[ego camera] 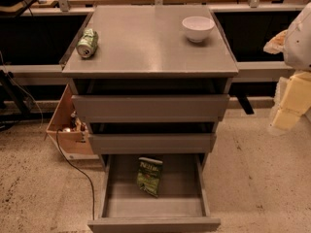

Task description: Pick green jalapeno chip bag from bottom drawer and place on counter

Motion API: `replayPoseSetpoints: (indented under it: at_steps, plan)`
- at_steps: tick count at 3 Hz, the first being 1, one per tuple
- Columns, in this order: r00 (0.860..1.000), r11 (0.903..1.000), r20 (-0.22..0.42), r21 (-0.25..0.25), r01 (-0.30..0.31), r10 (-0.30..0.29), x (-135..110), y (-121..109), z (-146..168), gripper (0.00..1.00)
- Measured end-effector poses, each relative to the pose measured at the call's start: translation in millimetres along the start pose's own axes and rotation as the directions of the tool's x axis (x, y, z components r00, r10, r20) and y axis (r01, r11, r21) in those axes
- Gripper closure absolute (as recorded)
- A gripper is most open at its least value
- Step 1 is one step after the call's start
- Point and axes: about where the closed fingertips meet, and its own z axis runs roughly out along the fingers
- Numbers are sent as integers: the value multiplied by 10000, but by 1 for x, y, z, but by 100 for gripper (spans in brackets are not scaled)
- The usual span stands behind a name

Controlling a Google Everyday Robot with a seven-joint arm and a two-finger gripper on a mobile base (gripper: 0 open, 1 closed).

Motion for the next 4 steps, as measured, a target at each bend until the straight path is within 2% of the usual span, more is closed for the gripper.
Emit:
replayPoseSetpoints:
  at_steps: [1,2,3,4]
  plan:
    - [10000,10000,10,15,-4,4,0,0,0,0]
    - [9994,9997,261,-53,-231,232,2,-1,17,0]
    - [9944,9981,959,-479,-389,434,4,-1,61,0]
    - [9831,9949,1731,-902,-445,597,5,-2,112,0]
